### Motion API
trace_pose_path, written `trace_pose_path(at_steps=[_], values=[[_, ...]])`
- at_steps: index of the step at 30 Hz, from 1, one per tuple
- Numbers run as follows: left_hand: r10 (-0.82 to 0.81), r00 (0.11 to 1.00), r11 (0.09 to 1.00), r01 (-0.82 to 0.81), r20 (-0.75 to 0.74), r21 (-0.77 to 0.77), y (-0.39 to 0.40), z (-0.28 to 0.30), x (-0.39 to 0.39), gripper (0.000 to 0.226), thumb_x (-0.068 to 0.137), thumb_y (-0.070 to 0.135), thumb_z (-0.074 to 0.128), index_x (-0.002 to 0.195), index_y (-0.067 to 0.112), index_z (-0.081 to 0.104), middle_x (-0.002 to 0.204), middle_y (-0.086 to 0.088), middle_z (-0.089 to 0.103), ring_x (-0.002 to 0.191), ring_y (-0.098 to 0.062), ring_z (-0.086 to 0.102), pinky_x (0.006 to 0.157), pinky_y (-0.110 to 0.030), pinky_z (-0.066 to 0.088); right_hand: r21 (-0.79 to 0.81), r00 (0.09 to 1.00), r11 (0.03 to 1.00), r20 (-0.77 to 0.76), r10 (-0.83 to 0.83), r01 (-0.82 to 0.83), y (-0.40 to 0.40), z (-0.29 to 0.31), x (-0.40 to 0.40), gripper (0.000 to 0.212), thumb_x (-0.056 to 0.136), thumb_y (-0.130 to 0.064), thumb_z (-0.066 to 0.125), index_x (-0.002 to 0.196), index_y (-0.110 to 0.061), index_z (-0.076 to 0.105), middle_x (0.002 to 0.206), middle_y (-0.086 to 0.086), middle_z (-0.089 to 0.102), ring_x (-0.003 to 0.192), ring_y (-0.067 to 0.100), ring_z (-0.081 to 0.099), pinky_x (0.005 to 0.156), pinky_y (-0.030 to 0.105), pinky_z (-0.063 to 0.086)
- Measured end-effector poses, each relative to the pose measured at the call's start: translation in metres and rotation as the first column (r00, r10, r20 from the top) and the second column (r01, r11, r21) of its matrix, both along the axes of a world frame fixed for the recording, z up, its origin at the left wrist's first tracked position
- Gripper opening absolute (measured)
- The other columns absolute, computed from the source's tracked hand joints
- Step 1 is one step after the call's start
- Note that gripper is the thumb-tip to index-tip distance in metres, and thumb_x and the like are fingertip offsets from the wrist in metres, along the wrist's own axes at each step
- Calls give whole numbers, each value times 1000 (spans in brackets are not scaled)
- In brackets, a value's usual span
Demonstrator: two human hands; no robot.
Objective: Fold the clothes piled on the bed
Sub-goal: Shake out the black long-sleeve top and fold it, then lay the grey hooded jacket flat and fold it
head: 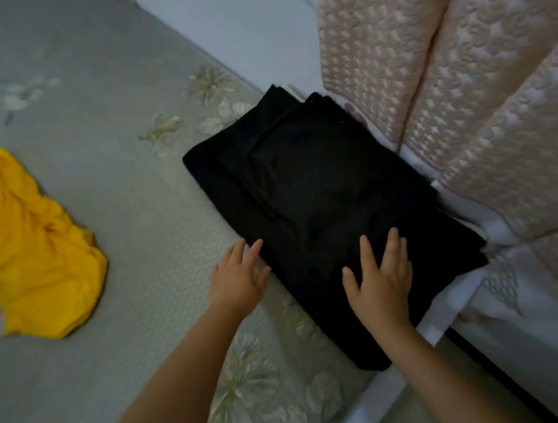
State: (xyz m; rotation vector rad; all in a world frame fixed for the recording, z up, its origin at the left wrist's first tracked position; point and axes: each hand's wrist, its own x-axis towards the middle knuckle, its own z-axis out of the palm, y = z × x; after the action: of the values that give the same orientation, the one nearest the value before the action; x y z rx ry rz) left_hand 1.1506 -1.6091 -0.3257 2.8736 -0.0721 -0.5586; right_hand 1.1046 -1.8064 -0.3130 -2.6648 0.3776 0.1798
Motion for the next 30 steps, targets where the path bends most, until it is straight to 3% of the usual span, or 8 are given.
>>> trace_pose_path(at_steps=[4,8,10,11,14,19,23,30], values=[[146,989,989,-146,-24,27,74,-5,-76,51,97,36,37,144,19,27,151,-9,25,140,-27,21,113,-41,21,-76,963,960,-21,269,-270,59,8,-16,51,78,-32,45,116,-1,61,129,32,48,118,51,45,89,64,33],[373,928,927,-372,-19,57,165,-4,-193,50,77,35,41,106,4,67,107,-23,66,95,-43,63,73,-53,51,-13,804,811,-142,577,-584,156,12,-45,53,68,-32,49,107,-1,66,110,23,64,105,46,58,76,71,37],[486,868,872,-475,-103,118,213,0,-261,50,73,35,39,99,5,70,98,-22,68,86,-42,66,65,-51,53,14,697,703,-117,707,-711,212,19,-73,54,68,-31,51,111,-3,65,111,20,65,107,43,58,79,73,35],[531,842,845,-517,-92,137,237,6,-291,50,73,35,39,98,4,70,97,-22,68,84,-42,66,64,-51,53,43,662,671,-129,738,-740,241,23,-88,55,73,-32,50,122,-6,58,124,18,58,119,39,50,90,72,29],[673,740,734,-662,-25,154,310,32,-380,49,74,33,40,98,0,68,96,-25,67,84,-46,65,65,-54,52,29,517,532,-198,833,-846,318,28,-133,55,94,-38,39,144,-22,25,151,1,25,141,22,15,110,56,7],[861,467,457,-884,200,98,420,75,-506,44,89,24,53,128,4,52,134,-24,46,127,-43,38,103,-50,32,-30,423,425,-177,889,-905,453,55,-220,55,94,-40,39,144,-23,23,152,0,22,140,21,15,111,53,8],[891,413,407,-911,187,70,500,71,-584,51,95,28,47,142,12,33,148,-16,30,138,-33,20,111,-42,18,-99,369,358,-144,918,-929,544,66,-282,56,93,-39,41,144,-21,25,151,1,24,139,22,19,111,51,12],[918,392,391,-920,62,21,600,35,-678,57,94,32,45,144,14,25,149,-15,26,137,-33,21,112,-42,19,-115,326,308,-221,919,-945,672,47,-374,60,95,-43,38,147,-21,17,154,3,17,142,21,13,114,45,15]])
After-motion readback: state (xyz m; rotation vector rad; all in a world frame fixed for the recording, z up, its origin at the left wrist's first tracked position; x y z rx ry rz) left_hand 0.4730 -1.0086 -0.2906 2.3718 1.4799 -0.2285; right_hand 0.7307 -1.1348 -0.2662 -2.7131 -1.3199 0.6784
